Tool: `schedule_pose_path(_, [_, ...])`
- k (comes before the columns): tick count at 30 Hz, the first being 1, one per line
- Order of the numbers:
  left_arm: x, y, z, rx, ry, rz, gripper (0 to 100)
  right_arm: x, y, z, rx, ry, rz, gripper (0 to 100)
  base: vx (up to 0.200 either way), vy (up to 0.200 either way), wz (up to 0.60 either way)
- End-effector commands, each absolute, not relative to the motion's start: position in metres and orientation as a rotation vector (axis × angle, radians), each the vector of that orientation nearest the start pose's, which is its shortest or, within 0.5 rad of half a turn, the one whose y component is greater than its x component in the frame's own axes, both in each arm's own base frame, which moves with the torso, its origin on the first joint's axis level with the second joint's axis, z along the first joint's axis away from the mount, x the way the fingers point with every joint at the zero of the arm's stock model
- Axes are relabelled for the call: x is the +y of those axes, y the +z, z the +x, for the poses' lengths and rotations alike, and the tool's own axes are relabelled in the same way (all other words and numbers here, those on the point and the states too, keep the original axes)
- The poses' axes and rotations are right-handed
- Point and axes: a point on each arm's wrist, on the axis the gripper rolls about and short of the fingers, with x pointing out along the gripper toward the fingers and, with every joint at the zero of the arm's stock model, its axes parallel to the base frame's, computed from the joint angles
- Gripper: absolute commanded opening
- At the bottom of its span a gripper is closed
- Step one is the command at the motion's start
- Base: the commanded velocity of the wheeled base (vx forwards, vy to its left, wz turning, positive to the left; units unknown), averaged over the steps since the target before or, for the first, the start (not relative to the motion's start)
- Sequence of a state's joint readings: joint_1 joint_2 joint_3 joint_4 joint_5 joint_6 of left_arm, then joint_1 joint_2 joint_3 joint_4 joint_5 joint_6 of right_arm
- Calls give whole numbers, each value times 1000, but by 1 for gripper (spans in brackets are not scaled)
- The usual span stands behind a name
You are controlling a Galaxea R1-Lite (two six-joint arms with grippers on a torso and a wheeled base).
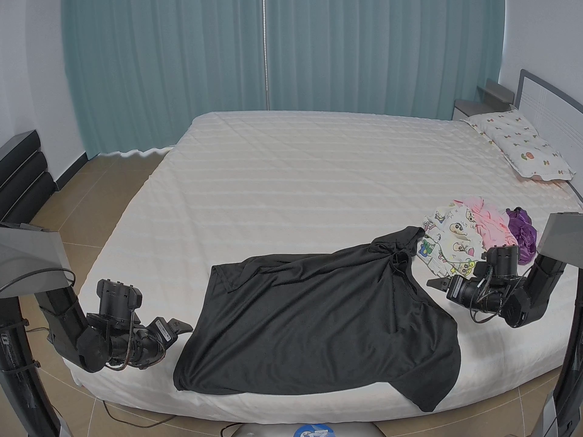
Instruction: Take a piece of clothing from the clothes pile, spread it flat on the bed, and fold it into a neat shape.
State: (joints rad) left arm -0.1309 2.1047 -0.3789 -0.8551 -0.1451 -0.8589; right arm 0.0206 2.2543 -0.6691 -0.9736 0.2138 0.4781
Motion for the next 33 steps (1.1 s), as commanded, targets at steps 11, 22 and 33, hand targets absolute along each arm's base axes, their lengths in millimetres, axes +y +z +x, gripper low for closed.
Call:
schedule_pose_path(11, [-38, -7, 265, 934, 134, -805, 100, 57, -20, 387, 644, 94, 472, 100, 0, 0, 0])
schedule_pose_path(22, [-38, -9, 266, 935, 136, -805, 100, 65, -36, 416, 612, 57, 455, 0, 0, 0, 0])
schedule_pose_path(33, [-38, -9, 266, 933, 137, -808, 100, 32, -22, 424, 549, -18, 533, 0, 0, 0, 0])
